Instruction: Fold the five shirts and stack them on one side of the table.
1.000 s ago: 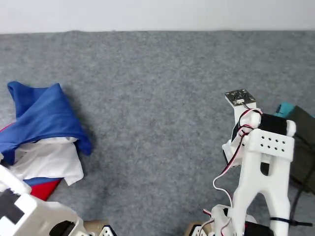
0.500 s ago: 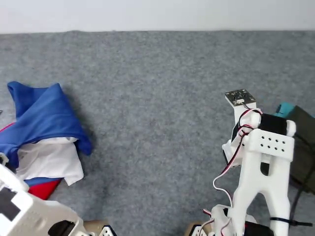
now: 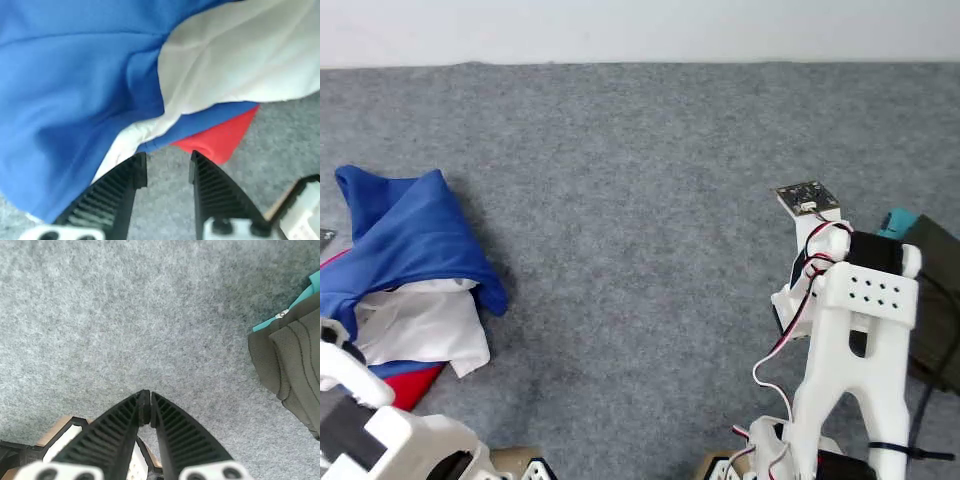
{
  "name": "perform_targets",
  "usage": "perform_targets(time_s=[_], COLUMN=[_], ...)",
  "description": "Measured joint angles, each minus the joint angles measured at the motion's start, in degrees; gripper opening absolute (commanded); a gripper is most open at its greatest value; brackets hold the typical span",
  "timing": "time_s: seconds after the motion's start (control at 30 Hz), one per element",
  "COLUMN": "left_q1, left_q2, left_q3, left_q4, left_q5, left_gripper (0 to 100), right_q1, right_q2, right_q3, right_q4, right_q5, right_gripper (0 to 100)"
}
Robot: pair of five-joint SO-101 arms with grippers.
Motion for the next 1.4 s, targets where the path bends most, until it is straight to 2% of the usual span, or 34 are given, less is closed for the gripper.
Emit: perform_targets(time_s=[0.27, 0.4, 0.6, 0.8, 1.03, 1.13, 1.4], left_q1=[0.0, 0.4, 2.6, 4.4, 5.3, 5.5, 5.6], left_q2=[0.0, 0.0, 3.8, 5.5, 2.2, -3.3, -13.4], left_q3=[7.5, 8.4, 8.4, 8.4, 4.2, -0.3, -17.6], left_q4=[-13.0, -16.8, -17.5, -18.0, -14.3, -13.5, -13.0], left_q5=[0.9, 1.9, 3.1, 4.9, 5.5, 9.7, 27.4], left_gripper=[15, 15, 14, 1, 1, 1, 1], right_q1=[0.0, 0.0, 0.0, 0.0, 0.0, 0.0, 0.0], right_q2=[0.0, 0.0, 0.0, 0.0, 0.0, 0.0, 0.0], right_q3=[0.0, 0.0, 0.0, 0.0, 0.0, 0.0, 0.0], right_q4=[0.0, 0.0, 0.0, 0.0, 0.0, 0.0, 0.0], right_q5=[0.0, 0.0, 0.0, 0.0, 0.0, 0.0, 0.0], right_gripper=[0.9, 0.9, 0.9, 0.9, 0.9, 0.9, 0.9])
